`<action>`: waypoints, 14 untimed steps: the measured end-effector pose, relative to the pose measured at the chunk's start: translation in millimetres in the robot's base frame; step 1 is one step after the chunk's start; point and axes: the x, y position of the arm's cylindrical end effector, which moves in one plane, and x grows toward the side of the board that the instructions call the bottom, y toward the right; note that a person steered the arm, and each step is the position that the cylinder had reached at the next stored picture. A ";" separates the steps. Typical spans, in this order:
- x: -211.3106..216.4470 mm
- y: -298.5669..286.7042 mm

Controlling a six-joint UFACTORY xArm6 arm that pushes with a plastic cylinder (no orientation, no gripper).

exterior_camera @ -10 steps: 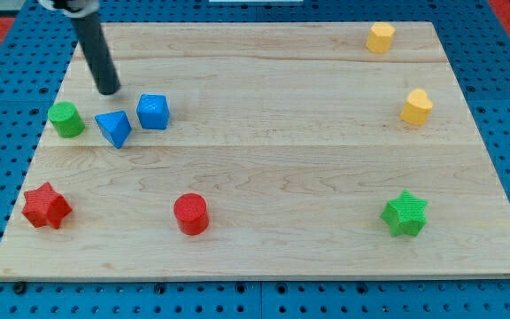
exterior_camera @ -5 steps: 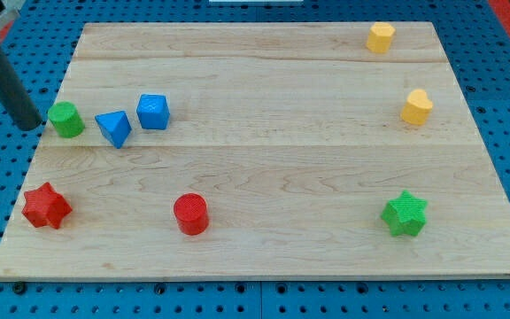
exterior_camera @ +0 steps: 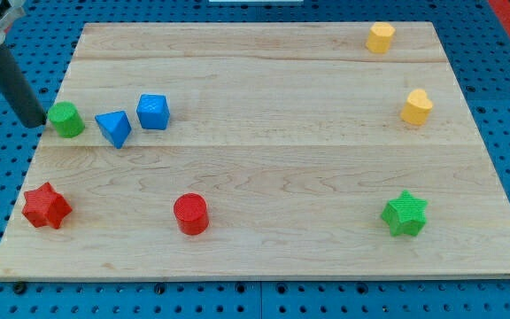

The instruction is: Push the green circle left above the blue triangle

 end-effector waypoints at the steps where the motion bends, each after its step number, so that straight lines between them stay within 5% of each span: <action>1: -1.0 0.0; 10: 23.9 76.0; 13: -1.3 84.6; 14: 29.9 62.7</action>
